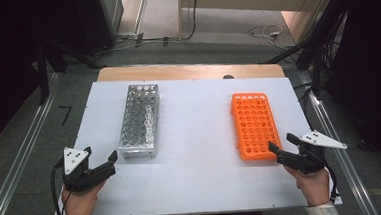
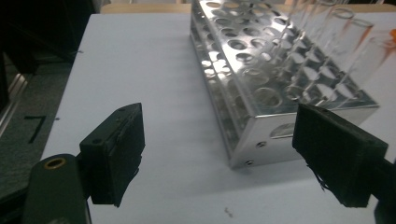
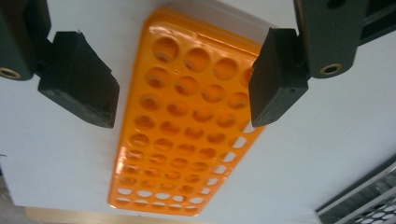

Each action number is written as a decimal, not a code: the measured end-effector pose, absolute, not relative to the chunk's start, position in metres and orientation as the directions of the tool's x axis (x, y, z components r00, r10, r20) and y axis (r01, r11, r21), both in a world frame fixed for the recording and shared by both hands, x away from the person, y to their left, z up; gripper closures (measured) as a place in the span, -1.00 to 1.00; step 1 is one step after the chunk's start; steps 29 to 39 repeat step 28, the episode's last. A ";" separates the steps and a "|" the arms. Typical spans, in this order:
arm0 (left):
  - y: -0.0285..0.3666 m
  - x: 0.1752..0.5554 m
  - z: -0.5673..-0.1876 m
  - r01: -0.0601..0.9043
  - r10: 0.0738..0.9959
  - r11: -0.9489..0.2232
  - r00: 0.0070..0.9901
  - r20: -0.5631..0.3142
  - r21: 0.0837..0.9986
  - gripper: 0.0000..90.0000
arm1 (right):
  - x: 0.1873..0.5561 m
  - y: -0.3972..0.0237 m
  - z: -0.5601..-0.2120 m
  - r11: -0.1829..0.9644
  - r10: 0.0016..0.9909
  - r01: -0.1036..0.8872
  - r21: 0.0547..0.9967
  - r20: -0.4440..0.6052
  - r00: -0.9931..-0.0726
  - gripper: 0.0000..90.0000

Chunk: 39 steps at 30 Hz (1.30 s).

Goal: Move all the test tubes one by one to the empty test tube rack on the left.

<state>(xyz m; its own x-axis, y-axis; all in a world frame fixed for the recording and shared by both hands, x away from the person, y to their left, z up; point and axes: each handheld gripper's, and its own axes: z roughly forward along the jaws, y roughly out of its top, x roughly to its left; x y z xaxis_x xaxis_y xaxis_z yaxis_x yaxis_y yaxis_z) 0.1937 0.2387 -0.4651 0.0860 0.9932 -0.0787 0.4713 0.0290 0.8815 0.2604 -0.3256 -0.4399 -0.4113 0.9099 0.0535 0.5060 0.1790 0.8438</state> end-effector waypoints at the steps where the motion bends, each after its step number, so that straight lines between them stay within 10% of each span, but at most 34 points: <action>1: 0.241 0.194 -0.467 0.474 0.995 0.020 0.079 -0.065 0.880 -0.63 | 0.260 -0.330 -0.441 0.169 0.915 0.511 0.843 0.058 -0.398 -0.49; 19: 0.268 0.198 -0.484 0.519 0.996 0.080 -0.011 -0.087 0.851 -0.63 | 0.259 -0.392 -0.466 0.058 0.976 0.569 0.820 0.074 -0.206 -0.49; 39: 0.271 0.203 -0.492 0.547 0.994 0.104 -0.029 -0.105 0.831 -0.63 | 0.261 -0.395 -0.477 0.052 0.978 0.599 0.799 0.080 -0.193 -0.49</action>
